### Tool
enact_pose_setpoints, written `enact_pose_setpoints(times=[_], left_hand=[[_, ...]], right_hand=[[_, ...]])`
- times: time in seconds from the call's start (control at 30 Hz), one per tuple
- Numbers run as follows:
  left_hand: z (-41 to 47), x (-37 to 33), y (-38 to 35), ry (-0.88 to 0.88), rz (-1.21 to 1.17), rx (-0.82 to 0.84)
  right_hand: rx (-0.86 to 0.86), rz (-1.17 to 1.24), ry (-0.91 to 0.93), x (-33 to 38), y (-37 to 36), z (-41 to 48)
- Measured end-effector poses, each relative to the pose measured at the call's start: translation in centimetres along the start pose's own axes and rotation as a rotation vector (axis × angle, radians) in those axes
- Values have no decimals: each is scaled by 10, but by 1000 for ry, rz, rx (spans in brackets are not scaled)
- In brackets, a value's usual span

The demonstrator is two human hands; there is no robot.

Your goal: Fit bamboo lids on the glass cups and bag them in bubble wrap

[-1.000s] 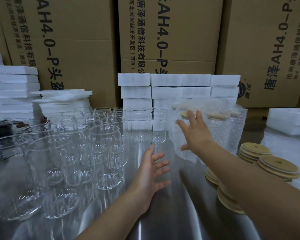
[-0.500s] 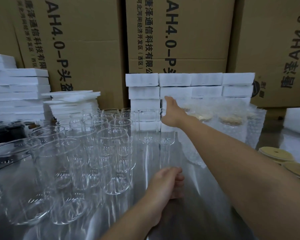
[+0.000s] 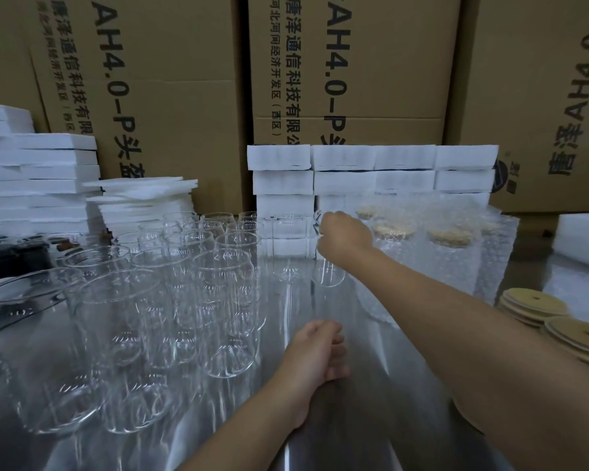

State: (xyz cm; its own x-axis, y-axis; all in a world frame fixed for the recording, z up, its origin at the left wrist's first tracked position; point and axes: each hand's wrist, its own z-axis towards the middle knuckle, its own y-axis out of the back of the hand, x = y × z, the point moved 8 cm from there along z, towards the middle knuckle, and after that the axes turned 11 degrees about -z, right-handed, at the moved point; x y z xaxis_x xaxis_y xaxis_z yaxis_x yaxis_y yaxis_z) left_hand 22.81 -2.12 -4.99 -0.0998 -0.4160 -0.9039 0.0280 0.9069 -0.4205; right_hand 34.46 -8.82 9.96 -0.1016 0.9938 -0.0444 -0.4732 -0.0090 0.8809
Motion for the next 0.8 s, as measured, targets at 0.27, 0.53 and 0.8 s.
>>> enact_pose_setpoints(times=[0.27,0.53,0.8], left_hand=[[2,-4,6,-61,22,-23],[6,-19,16,-234,-81,-110],[9,-18,19,-178,-15,-56]], right_hand=[[-265,376,-17,4,100,-54],[-341,676,87,3,84,-138],[-635,955,-7,-18,38,-175]])
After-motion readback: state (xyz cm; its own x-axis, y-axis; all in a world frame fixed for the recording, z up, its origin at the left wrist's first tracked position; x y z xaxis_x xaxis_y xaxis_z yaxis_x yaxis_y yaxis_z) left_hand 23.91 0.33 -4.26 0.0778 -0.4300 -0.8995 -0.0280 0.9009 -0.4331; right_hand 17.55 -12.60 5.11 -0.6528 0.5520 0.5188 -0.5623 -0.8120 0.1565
